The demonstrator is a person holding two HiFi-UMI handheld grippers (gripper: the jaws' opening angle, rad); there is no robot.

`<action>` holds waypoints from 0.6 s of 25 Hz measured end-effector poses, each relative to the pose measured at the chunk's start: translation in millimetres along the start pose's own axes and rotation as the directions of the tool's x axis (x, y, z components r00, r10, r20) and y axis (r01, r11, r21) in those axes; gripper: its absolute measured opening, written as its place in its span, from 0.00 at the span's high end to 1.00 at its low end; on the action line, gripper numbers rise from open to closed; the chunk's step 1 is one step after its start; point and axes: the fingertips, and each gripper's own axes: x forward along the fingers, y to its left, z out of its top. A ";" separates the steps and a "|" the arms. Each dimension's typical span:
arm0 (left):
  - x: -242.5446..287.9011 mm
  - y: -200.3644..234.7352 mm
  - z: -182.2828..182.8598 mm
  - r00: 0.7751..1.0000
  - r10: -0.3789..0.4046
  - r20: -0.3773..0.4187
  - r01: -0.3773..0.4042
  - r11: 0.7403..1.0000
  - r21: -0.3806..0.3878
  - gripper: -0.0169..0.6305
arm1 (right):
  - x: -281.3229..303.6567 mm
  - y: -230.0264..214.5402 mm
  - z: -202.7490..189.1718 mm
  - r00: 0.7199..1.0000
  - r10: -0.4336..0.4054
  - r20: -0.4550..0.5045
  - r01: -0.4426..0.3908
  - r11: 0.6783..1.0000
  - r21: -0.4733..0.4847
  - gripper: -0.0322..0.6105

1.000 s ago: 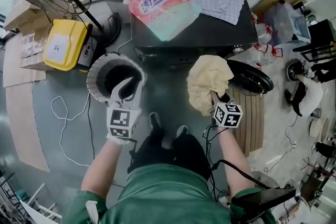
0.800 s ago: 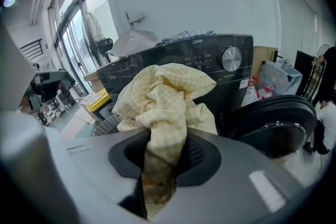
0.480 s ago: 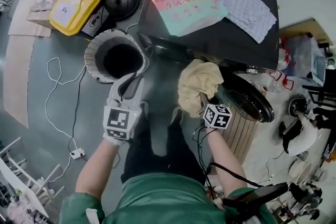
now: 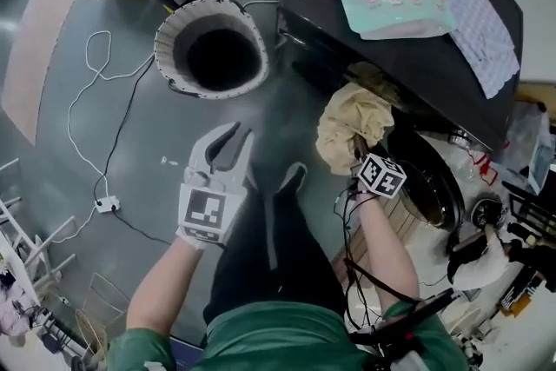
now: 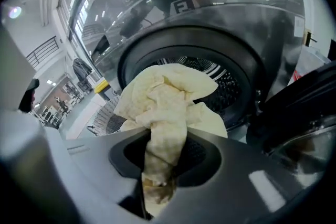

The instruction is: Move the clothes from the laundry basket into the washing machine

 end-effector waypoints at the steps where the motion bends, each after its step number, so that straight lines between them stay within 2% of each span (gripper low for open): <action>1: -2.2 4.6 -7.0 1.000 0.000 0.001 0.000 1.000 -0.002 0.86 | 8.4 -0.8 -2.2 1.000 -0.003 0.004 0.003 1.000 0.027 0.79; 5: -7.2 23.6 -33.6 1.000 0.012 -0.001 -0.012 1.000 -0.027 0.86 | 33.2 1.7 -5.6 0.999 -0.021 0.026 0.018 0.995 0.094 0.79; 9: 4.7 32.6 -55.1 1.000 0.004 -0.011 -0.005 0.999 -0.035 0.86 | 52.7 6.8 -3.6 0.999 0.000 0.035 -0.002 0.999 0.041 0.79; 15: 28.7 30.5 -86.2 0.999 -0.051 -0.011 0.051 0.998 -0.033 0.86 | 83.1 -6.9 -18.0 0.999 0.035 0.029 -0.034 0.999 -0.015 0.79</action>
